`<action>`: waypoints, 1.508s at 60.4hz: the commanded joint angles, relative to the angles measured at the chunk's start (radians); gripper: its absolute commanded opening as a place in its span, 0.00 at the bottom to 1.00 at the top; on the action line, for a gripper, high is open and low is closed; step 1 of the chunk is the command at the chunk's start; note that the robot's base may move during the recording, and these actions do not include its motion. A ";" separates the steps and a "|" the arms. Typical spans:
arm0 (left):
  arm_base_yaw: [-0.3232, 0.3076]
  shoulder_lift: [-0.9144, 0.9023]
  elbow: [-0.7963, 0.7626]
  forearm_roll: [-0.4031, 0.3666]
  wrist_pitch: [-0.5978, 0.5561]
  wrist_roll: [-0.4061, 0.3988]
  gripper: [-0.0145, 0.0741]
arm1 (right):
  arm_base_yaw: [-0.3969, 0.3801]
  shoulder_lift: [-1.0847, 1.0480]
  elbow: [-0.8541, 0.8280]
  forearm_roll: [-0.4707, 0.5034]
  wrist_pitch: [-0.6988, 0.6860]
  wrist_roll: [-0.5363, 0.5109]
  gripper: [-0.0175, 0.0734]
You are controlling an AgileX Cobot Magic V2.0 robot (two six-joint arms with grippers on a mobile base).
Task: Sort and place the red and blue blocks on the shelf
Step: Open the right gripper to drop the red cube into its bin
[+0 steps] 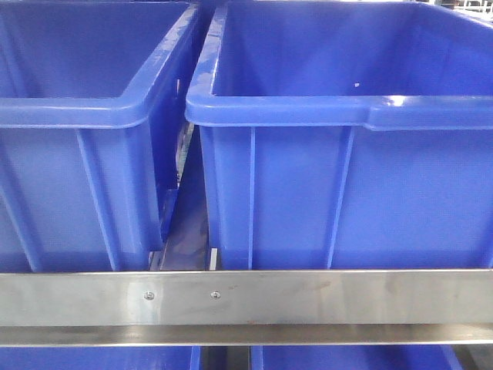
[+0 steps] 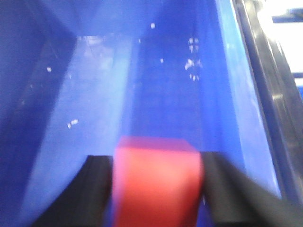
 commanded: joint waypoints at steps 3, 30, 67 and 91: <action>-0.001 -0.014 -0.037 -0.005 -0.101 0.000 0.65 | 0.003 -0.011 -0.040 0.000 -0.103 -0.003 0.87; -0.001 -0.108 -0.037 -0.040 -0.044 0.000 0.32 | 0.003 -0.046 -0.040 0.004 -0.100 -0.002 0.25; -0.001 -0.557 0.283 0.061 -0.061 0.000 0.31 | 0.003 -0.503 0.274 0.004 0.017 -0.002 0.27; -0.001 -0.629 0.398 0.061 -0.095 0.000 0.31 | 0.003 -0.610 0.350 0.004 0.018 -0.002 0.27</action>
